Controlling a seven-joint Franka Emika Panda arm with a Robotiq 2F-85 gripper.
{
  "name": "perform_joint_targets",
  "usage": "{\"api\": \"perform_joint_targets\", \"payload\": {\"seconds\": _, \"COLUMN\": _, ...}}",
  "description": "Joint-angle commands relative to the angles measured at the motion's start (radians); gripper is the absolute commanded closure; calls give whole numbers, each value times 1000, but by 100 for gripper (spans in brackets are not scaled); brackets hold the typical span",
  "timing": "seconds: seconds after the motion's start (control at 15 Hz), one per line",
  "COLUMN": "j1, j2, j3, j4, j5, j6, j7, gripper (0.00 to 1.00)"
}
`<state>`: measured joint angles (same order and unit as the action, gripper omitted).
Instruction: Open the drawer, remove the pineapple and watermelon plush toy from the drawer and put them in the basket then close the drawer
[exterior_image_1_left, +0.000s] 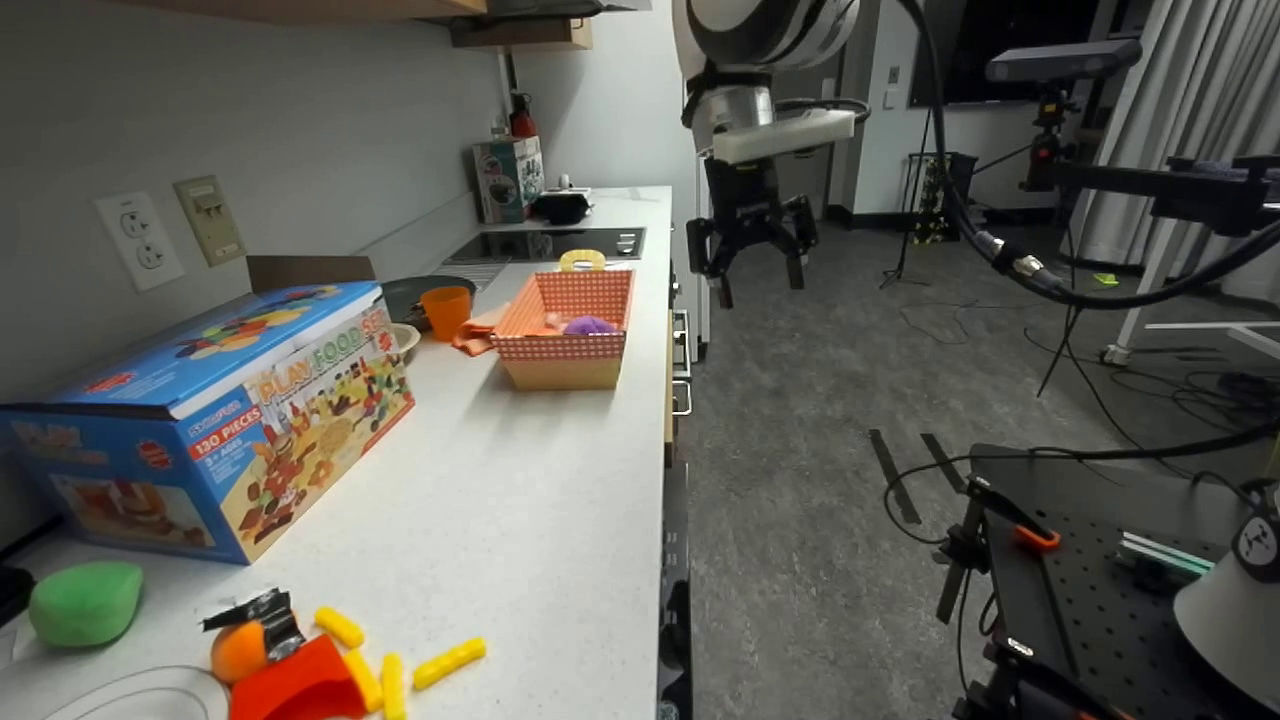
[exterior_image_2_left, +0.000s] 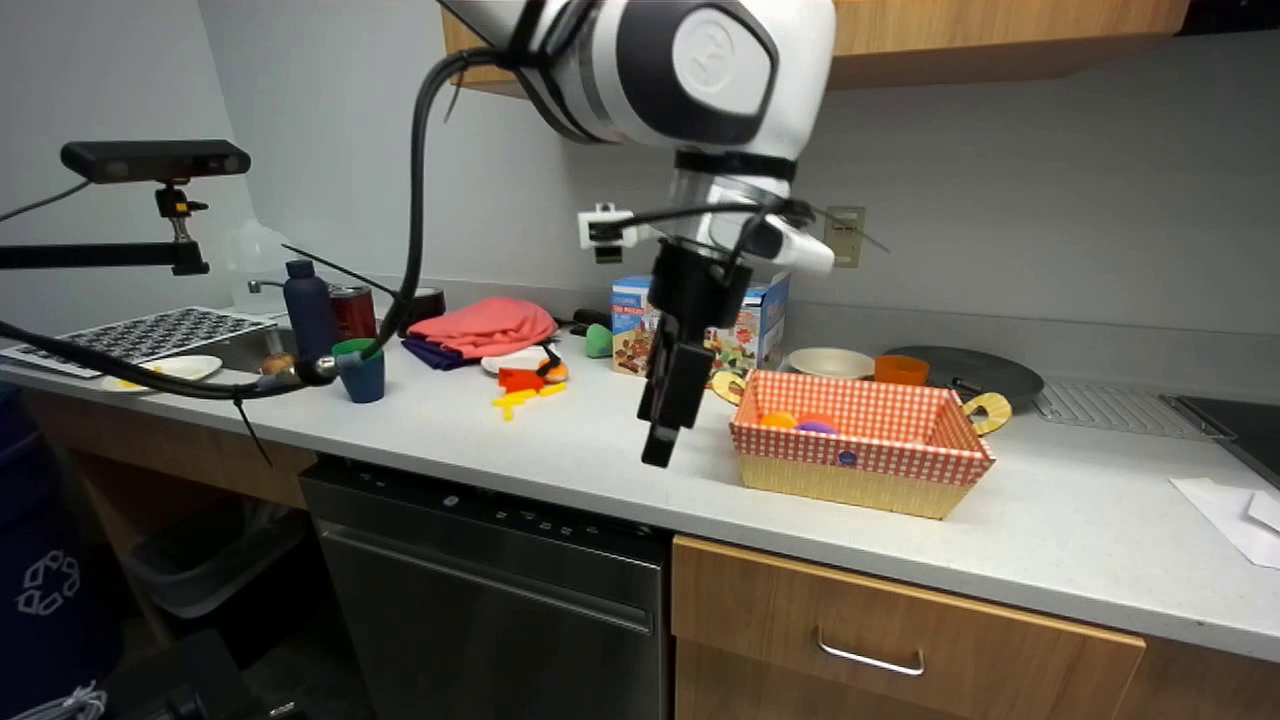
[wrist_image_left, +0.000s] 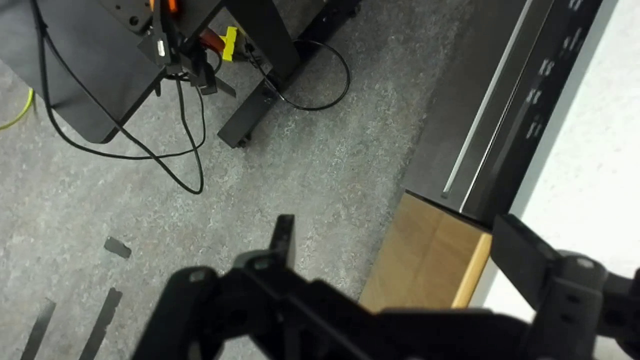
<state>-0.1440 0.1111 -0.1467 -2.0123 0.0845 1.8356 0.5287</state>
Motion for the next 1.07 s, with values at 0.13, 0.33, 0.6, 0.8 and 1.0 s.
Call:
{"api": "perform_joint_targets", "payload": {"seconds": 0.13, "j1": -64, "j2": 223, "j3": -67, "j4": 112, "j5": 176, "j6": 173, "j7": 27, "gripper": 0}}
{"api": "perform_joint_targets", "payload": {"seconds": 0.33, "j1": -62, "j2": 232, "j3": -86, "j4": 101, "j5": 220, "j6": 327, "j7": 82, "gripper": 0}}
{"api": "perform_joint_targets", "payload": {"seconds": 0.6, "j1": -62, "j2": 235, "j3": -88, "j4": 90, "j5": 198, "j6": 321, "j7": 64, "gripper": 0}}
{"api": "perform_joint_targets", "payload": {"seconds": 0.8, "j1": -62, "j2": 252, "j3": -96, "j4": 94, "j5": 190, "j6": 351, "j7": 85, "gripper": 0}}
{"api": "perform_joint_targets", "payload": {"seconds": 1.0, "j1": -68, "j2": 318, "j3": -125, "j4": 89, "j5": 168, "j6": 441, "j7": 122, "gripper": 0}}
